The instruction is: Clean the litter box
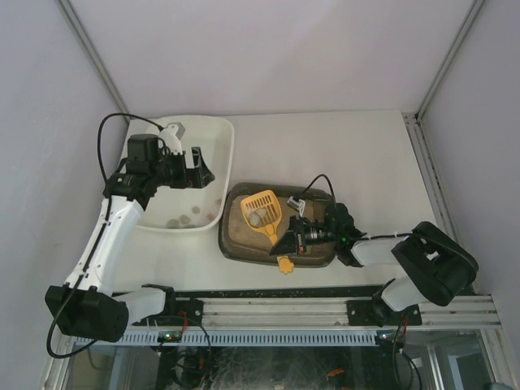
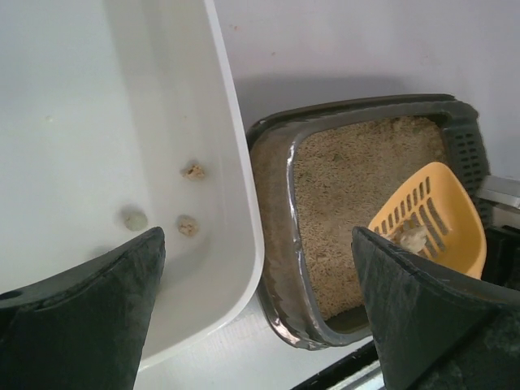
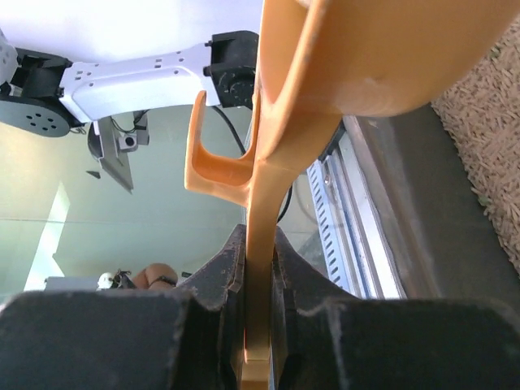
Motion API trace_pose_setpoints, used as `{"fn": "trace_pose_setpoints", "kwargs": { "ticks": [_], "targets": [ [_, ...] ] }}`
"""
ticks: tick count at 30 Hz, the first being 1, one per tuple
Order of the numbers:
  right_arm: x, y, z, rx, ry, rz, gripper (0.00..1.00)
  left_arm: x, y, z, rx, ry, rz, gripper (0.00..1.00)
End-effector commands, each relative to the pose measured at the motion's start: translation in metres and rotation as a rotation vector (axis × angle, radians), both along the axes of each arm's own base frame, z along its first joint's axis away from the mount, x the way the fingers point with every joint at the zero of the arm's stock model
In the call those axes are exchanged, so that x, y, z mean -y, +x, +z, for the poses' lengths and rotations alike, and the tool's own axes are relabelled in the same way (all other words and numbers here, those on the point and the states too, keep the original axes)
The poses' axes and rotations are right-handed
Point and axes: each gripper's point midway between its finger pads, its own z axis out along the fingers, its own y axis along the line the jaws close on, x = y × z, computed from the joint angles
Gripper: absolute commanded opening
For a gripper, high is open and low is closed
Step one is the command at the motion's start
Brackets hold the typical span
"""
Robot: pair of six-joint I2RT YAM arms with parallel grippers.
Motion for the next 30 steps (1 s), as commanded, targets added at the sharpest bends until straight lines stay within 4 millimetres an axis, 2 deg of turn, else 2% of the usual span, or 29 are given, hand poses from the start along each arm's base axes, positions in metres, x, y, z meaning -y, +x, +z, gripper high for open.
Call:
{"fn": "trace_pose_setpoints", "kwargs": {
  "ticks": [1, 4, 7, 8, 11, 12, 15, 18, 19, 21, 22, 25, 28, 30],
  "targets": [
    [0.006, 0.004, 0.005, 0.054, 0.031, -0.026, 0.00, 0.005, -0.003, 0.017, 0.004, -0.126, -0.039, 1.00],
    [0.001, -0.009, 0.007, 0.067, 0.025, 0.024, 0.00, 0.002, -0.002, 0.016, 0.006, -0.130, -0.037, 1.00],
    [0.020, 0.009, 0.002, 0.045, 0.027, -0.074, 0.00, -0.005, 0.000, 0.016, 0.030, -0.094, -0.020, 1.00],
    [0.021, 0.010, -0.002, 0.044, 0.010, -0.071, 0.00, -0.005, 0.000, 0.016, 0.032, -0.089, -0.021, 1.00],
    [0.008, -0.005, -0.002, 0.071, -0.020, 0.009, 0.00, -0.005, -0.001, 0.016, 0.029, -0.091, -0.023, 1.00],
    [0.009, -0.005, -0.001, 0.070, -0.010, 0.006, 0.00, -0.004, -0.001, 0.016, 0.031, -0.093, -0.027, 1.00],
    [0.023, 0.013, -0.008, 0.032, 0.000, -0.079, 0.00, -0.006, -0.001, 0.014, 0.032, -0.088, -0.024, 1.00],
    [0.002, -0.011, -0.009, 0.050, -0.030, 0.033, 0.00, -0.008, -0.001, 0.015, 0.032, -0.073, -0.020, 1.00],
    [0.002, -0.010, -0.008, 0.055, -0.031, 0.031, 0.00, -0.007, -0.002, 0.015, 0.032, -0.074, -0.024, 1.00],
    [0.014, 0.005, -0.014, 0.029, -0.030, -0.053, 0.00, -0.004, -0.004, 0.016, 0.031, -0.088, -0.039, 1.00],
    [0.017, 0.006, -0.015, 0.024, -0.018, -0.067, 0.00, -0.003, -0.005, 0.016, 0.030, -0.093, -0.046, 1.00],
    [0.004, -0.011, -0.009, 0.050, -0.025, 0.018, 0.00, -0.003, -0.005, 0.016, 0.029, -0.091, -0.044, 1.00],
    [0.015, 0.000, -0.016, 0.037, -0.048, -0.059, 0.00, -0.001, -0.007, 0.016, 0.029, -0.099, -0.057, 1.00],
    [0.011, -0.003, -0.011, 0.060, -0.038, -0.040, 0.00, 0.001, -0.008, 0.017, 0.031, -0.103, -0.073, 1.00]
  ]
}}
